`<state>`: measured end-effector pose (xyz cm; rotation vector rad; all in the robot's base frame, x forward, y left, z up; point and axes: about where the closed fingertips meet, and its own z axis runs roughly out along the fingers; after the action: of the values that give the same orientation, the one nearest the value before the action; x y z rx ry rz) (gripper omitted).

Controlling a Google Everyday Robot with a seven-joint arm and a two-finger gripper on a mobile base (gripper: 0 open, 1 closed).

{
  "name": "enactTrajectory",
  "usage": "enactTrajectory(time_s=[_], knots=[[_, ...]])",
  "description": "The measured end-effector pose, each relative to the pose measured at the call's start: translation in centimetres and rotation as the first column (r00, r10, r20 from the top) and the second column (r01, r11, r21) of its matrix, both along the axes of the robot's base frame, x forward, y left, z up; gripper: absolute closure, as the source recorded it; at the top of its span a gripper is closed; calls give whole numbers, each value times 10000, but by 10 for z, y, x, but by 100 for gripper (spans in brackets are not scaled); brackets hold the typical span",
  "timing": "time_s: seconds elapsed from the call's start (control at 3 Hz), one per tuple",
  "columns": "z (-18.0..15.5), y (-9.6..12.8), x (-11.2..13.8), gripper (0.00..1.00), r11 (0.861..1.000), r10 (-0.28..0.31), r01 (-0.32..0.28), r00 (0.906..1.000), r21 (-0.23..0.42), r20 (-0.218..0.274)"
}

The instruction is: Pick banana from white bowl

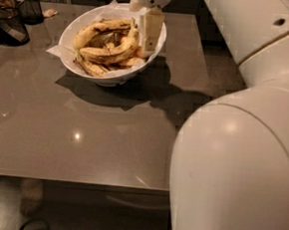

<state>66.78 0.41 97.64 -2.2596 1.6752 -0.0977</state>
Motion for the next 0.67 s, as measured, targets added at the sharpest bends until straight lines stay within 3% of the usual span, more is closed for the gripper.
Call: enactTrajectory(time_s=[0.33,0.67], knots=[[-1,13,11,21,9999,111,-112,9999,35,43],[-8,22,17,16,9993,111,-108,9999,-359,67]])
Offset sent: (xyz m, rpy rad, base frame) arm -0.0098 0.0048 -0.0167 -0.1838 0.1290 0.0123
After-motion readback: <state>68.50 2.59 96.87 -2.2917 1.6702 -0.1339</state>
